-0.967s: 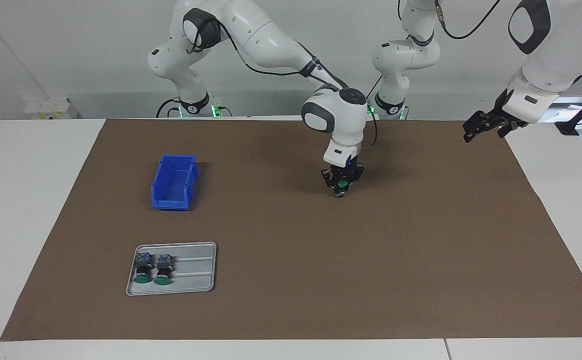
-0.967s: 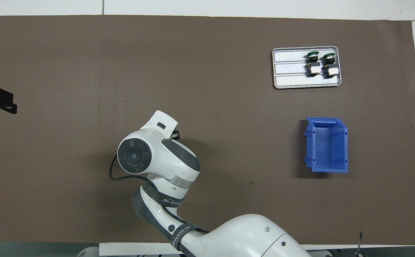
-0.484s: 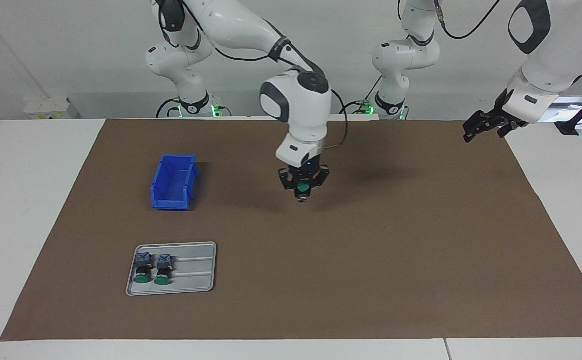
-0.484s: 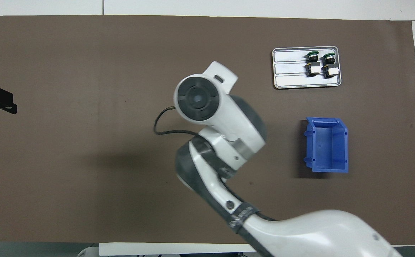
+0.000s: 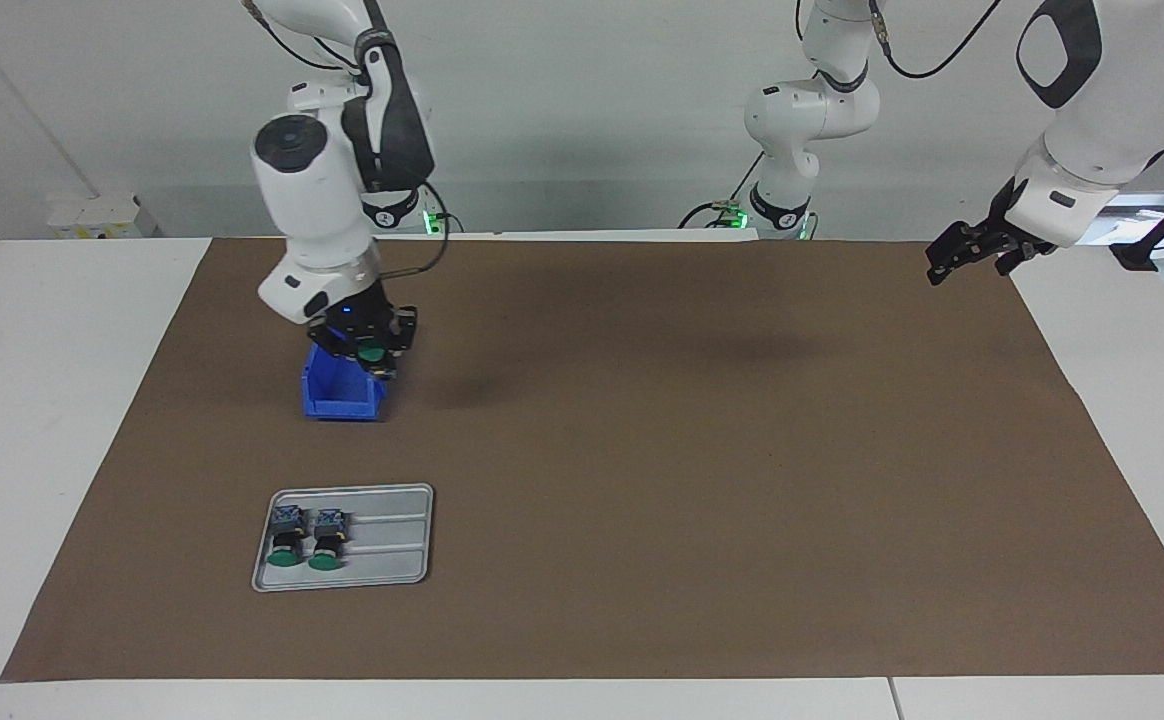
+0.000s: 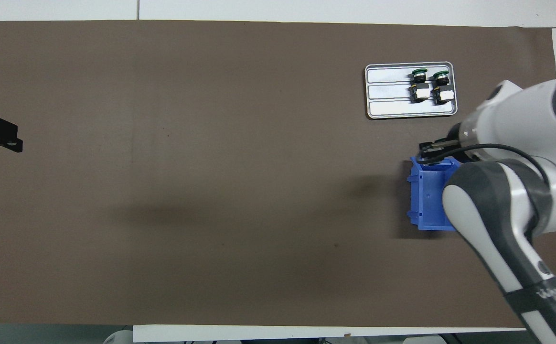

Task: Place and press button with both arms
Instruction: 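Carry the green button with the right gripper to the blue bin, then lower the button into the blue bin and open the right gripper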

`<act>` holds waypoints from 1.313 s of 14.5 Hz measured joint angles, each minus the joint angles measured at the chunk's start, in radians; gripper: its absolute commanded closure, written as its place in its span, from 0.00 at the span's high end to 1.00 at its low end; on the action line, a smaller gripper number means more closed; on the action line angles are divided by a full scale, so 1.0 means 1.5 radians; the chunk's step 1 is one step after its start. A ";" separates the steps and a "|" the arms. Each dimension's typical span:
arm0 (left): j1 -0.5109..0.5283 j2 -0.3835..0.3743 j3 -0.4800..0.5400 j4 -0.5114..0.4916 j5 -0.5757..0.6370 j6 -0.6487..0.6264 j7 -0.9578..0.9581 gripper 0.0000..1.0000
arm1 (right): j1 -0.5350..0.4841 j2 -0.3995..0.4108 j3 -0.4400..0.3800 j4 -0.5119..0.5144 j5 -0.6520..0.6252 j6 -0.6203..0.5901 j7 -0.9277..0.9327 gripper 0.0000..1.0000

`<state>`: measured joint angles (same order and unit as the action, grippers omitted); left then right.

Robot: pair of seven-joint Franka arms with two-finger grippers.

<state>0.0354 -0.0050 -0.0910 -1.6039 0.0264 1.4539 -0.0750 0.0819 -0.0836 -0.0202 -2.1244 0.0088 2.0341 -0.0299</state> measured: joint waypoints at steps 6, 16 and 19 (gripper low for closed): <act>0.000 0.000 0.000 0.000 0.000 0.000 0.000 1.00 | -0.040 -0.014 0.003 -0.070 0.007 0.016 0.027 0.00; 0.000 0.000 0.000 0.000 0.000 0.000 0.000 1.00 | -0.039 0.026 0.007 -0.145 0.007 0.166 0.039 0.00; 0.000 0.000 0.000 0.000 0.000 0.000 0.000 1.00 | -0.039 0.030 0.008 -0.158 0.007 0.178 0.039 0.19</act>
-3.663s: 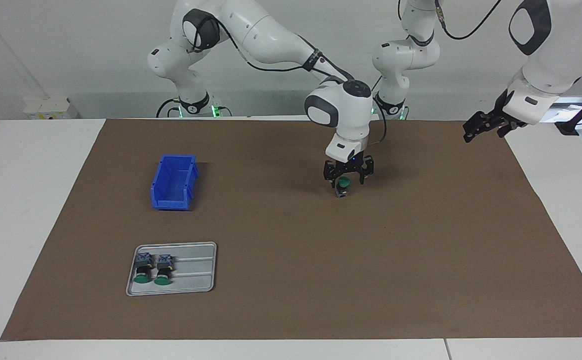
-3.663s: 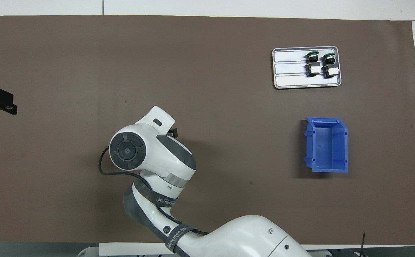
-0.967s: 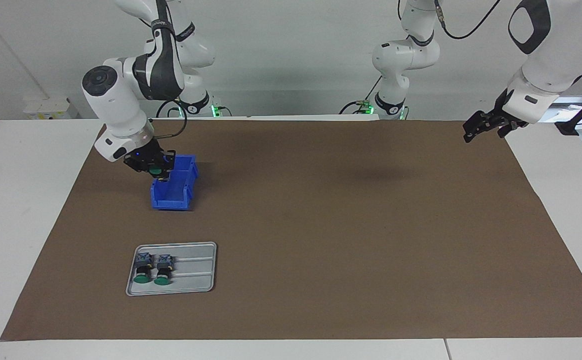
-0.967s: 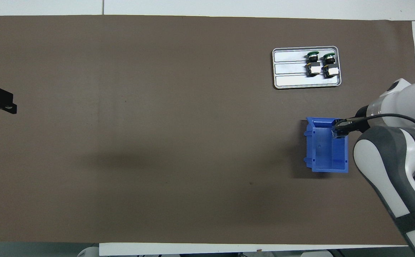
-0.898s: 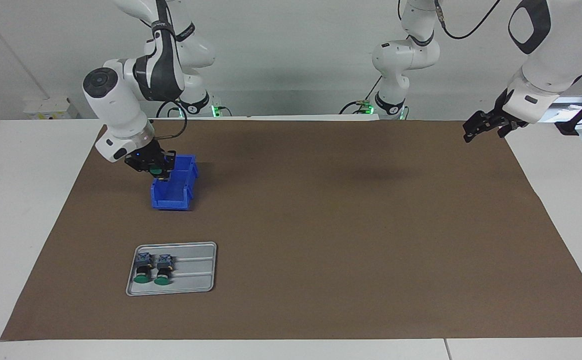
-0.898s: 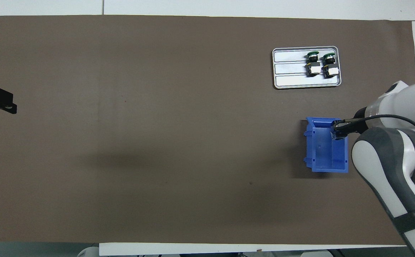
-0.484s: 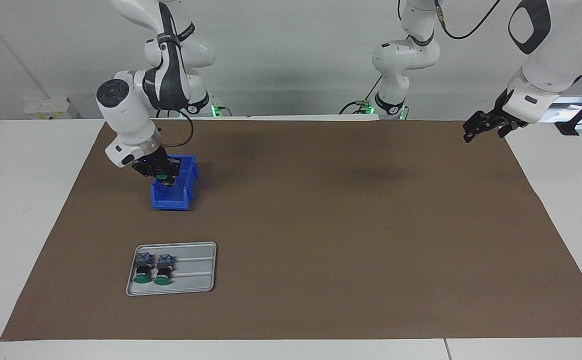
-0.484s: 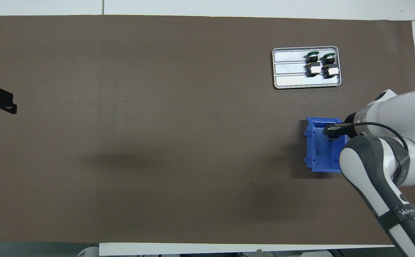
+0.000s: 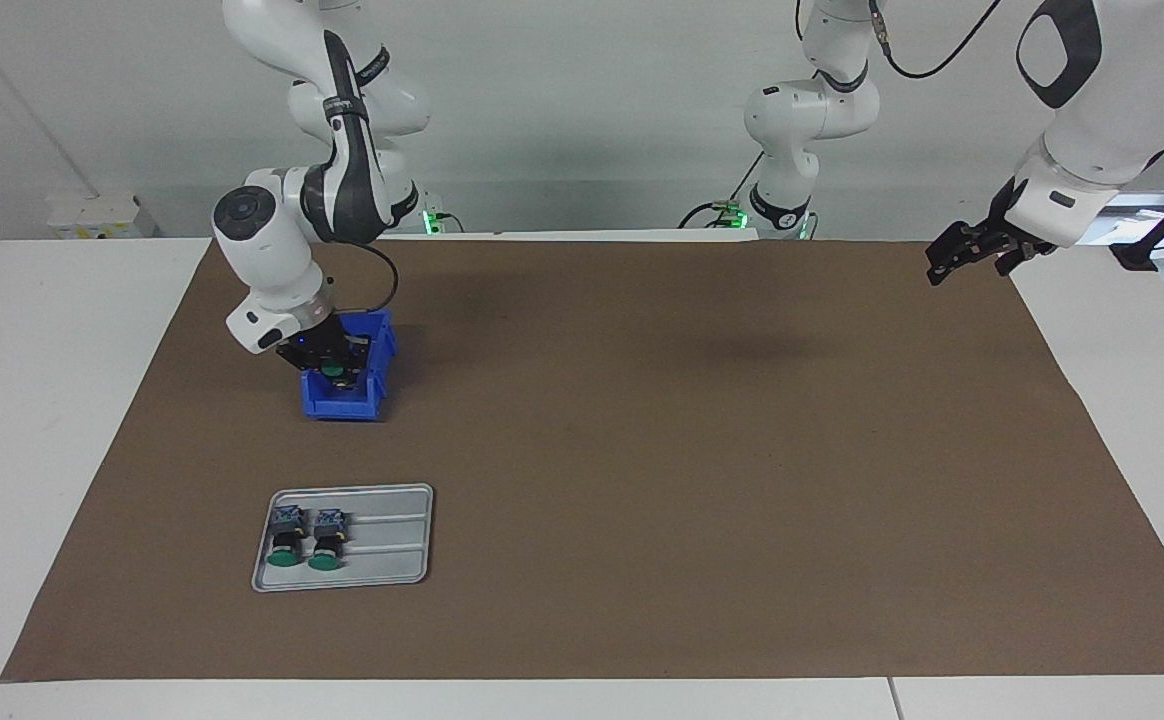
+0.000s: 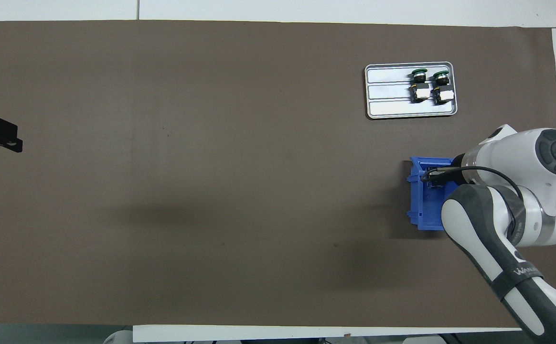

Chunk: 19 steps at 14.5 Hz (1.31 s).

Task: Place and press button with both arms
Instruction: 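Lower the button into the blue bin and open the right gripper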

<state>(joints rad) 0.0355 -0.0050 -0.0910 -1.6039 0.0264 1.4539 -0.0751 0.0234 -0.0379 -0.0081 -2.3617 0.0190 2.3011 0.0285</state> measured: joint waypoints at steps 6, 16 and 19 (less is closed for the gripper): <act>0.000 0.000 0.000 0.000 0.000 0.000 0.000 1.00 | 0.000 0.000 0.001 -0.004 0.000 0.000 0.000 0.50; 0.000 0.000 0.000 0.000 0.000 0.000 0.000 1.00 | 0.000 -0.001 0.001 0.006 -0.001 -0.009 0.000 0.53; 0.000 0.000 0.000 0.000 0.000 0.000 0.000 1.00 | 0.000 -0.007 0.001 0.050 -0.001 -0.075 0.000 0.60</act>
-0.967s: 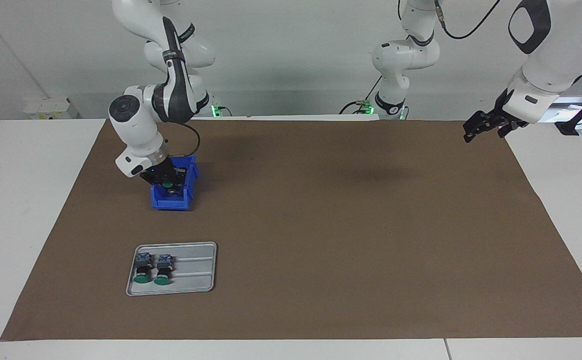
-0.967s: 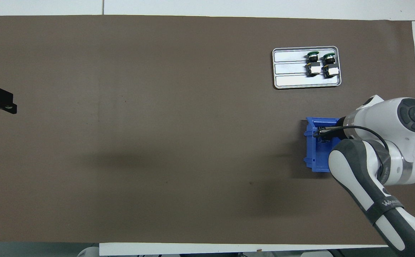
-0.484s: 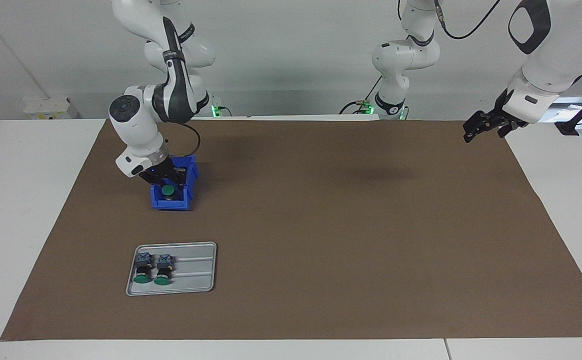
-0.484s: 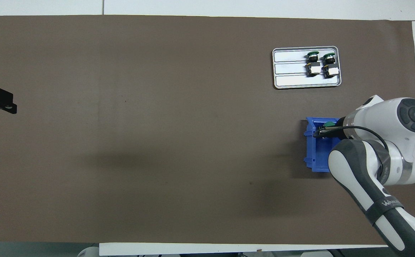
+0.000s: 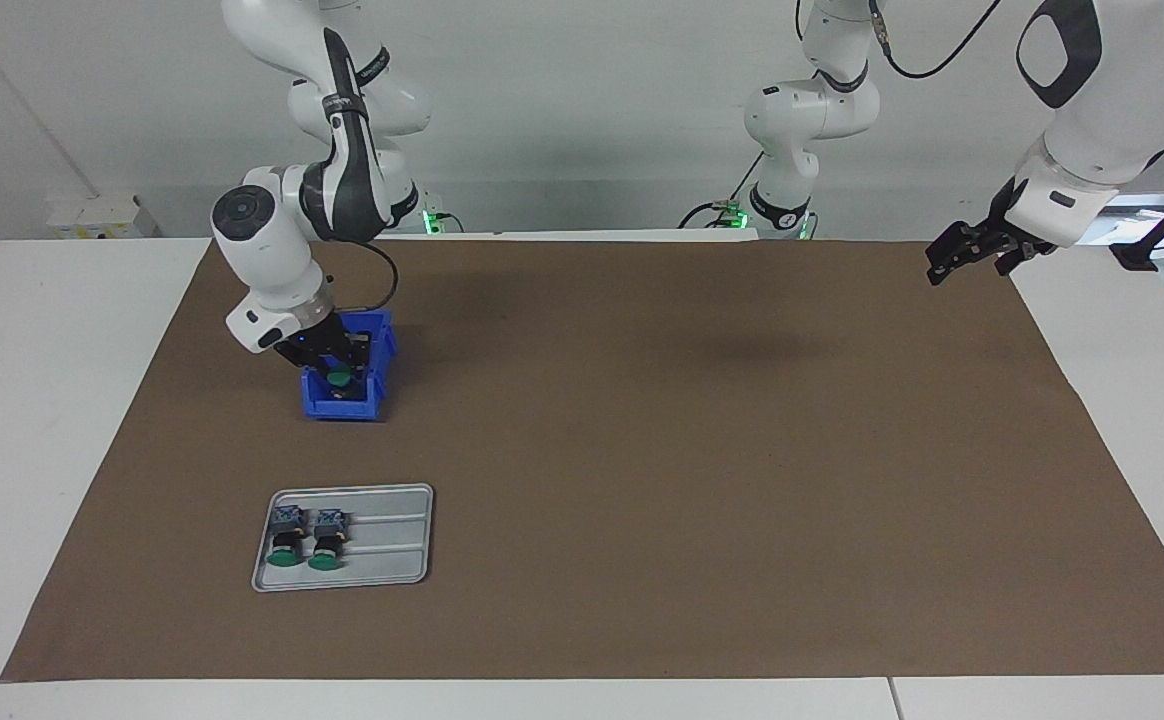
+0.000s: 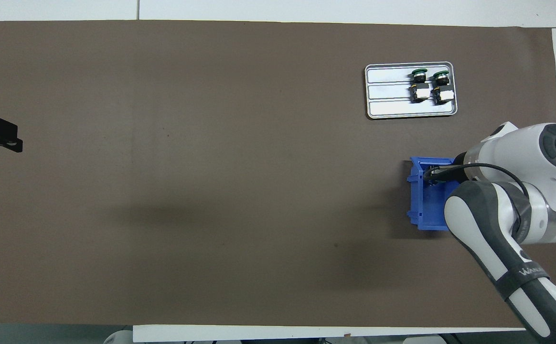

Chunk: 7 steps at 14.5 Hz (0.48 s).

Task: Place and press button with both arms
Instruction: 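Lower the button into the blue bin and open the right gripper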

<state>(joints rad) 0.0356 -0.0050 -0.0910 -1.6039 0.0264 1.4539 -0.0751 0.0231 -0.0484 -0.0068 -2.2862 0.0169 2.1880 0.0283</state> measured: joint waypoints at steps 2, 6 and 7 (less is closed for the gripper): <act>0.000 0.000 0.000 0.000 0.000 0.000 0.000 1.00 | -0.001 -0.008 -0.001 0.053 0.000 -0.073 0.000 0.81; 0.000 0.000 0.000 0.000 0.000 0.000 0.000 1.00 | -0.003 -0.021 -0.004 0.201 -0.001 -0.231 -0.015 1.00; 0.000 0.000 0.000 0.000 0.000 0.000 0.000 1.00 | -0.006 -0.021 -0.005 0.240 -0.001 -0.267 -0.020 1.00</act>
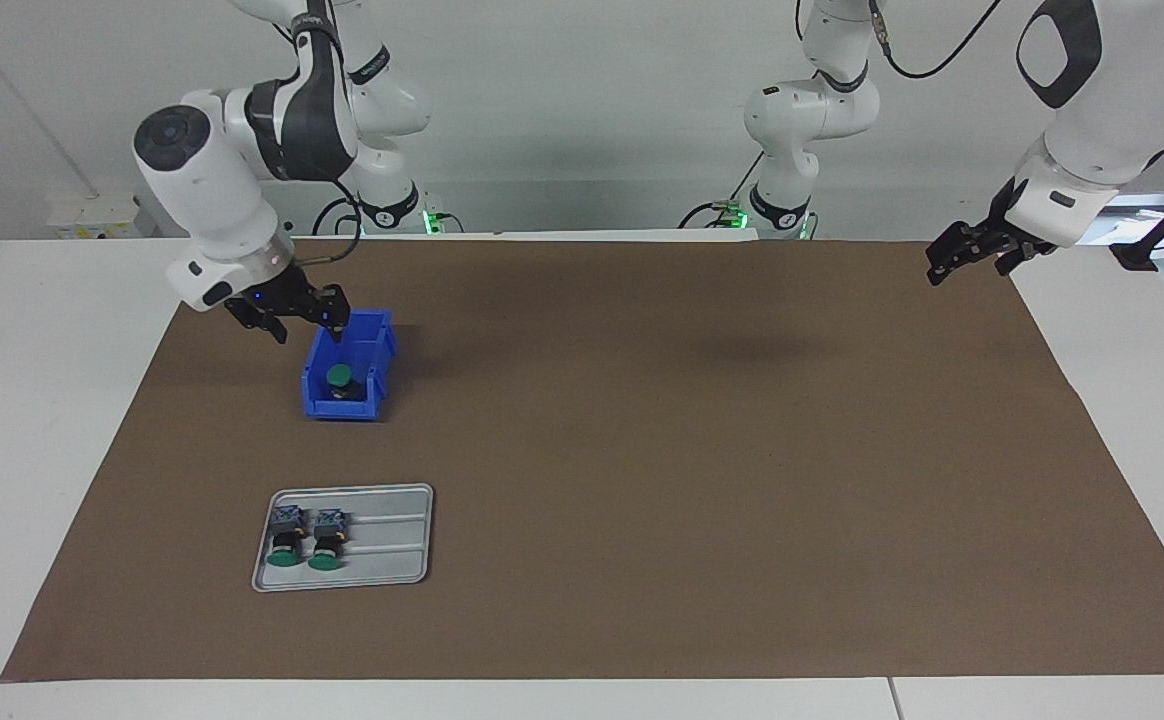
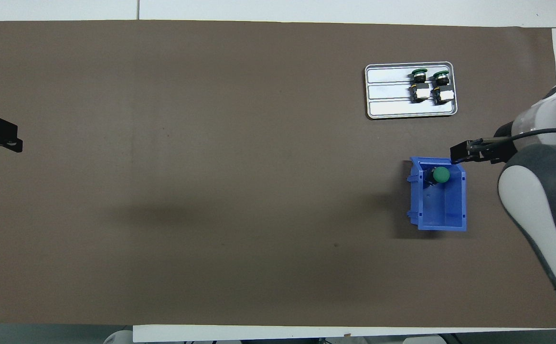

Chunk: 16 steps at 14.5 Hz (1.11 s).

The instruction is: Place and press button with both arms

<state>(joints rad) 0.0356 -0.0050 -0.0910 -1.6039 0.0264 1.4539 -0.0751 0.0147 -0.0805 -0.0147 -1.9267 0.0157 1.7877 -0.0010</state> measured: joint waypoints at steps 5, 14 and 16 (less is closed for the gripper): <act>0.000 0.000 0.000 0.000 0.000 0.000 0.000 1.00 | -0.031 0.034 -0.005 0.210 0.000 -0.186 -0.007 1.00; 0.000 0.000 0.000 0.000 0.000 0.000 0.000 1.00 | -0.040 0.061 -0.004 0.292 -0.041 -0.251 -0.008 1.00; 0.000 0.000 0.000 0.000 0.000 0.000 0.000 1.00 | -0.039 0.058 -0.004 0.293 -0.041 -0.251 -0.009 1.00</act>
<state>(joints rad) 0.0356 -0.0050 -0.0910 -1.6039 0.0264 1.4539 -0.0751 -0.0437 0.0060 -0.0209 -1.4878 -0.0450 1.4106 -0.0138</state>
